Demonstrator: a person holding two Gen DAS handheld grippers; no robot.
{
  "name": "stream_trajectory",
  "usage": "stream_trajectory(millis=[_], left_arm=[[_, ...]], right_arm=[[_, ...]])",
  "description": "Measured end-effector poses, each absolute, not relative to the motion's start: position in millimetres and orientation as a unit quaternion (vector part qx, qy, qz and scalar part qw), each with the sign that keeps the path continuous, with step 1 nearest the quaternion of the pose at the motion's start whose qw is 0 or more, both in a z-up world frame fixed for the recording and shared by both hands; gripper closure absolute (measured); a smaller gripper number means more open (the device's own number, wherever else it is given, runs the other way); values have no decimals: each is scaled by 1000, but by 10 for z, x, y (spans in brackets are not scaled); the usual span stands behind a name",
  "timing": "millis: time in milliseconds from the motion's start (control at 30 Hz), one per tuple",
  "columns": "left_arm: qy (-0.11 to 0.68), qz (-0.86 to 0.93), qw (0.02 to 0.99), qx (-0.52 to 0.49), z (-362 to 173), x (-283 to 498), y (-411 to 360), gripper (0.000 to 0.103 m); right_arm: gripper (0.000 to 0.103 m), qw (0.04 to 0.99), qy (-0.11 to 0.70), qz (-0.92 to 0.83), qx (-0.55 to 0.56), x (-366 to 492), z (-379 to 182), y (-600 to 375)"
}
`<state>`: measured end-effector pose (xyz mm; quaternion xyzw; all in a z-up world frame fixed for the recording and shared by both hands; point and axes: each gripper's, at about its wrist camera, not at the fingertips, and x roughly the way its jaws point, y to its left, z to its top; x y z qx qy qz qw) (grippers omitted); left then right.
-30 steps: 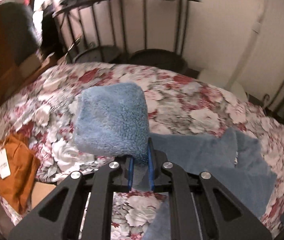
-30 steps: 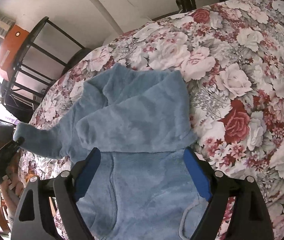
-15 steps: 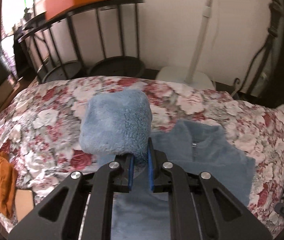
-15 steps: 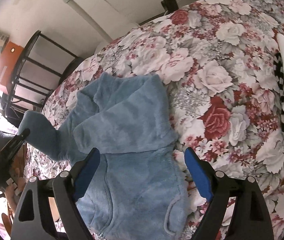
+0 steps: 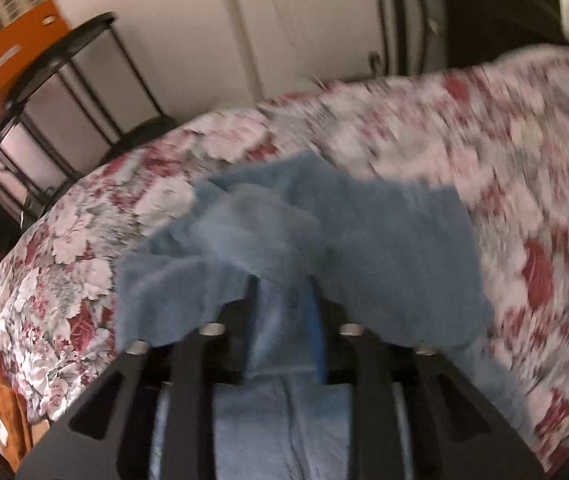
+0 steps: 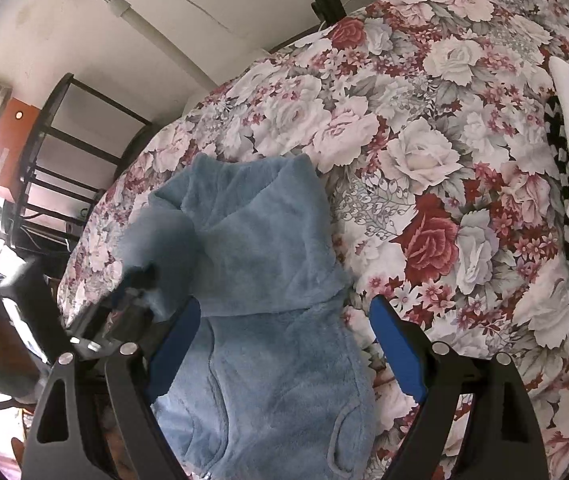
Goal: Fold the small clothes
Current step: 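Fold the held sleeve across the jacket front with the left gripper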
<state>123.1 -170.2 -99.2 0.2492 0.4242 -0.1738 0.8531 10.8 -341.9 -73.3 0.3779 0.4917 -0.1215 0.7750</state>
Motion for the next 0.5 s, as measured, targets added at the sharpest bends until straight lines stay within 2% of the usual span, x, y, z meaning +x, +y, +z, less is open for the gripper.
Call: stream_trajectory(millis=[67,100,167,233,500], left_arm=[[409,-180,854,267,-998,1131,-1742,53],[400,-181,857,269,-955,1106,-1733,41],[384,-183,866,262,-837,1089,-1648,27],[366,-173,878,254,-744,1110,-1452,17],[423,-43,887,179,-765,1773,-376,16]], right_arm=[[16,773,491,-125,382,125,-760,-3417],[16,773,490,-126,384,137,-766,-3416],[16,774,487,-126,384,167,-781,-3398],[16,777,485,-126,382,214,-803,-3366],[17,783,487,-75,380,667,-1039,-2976]])
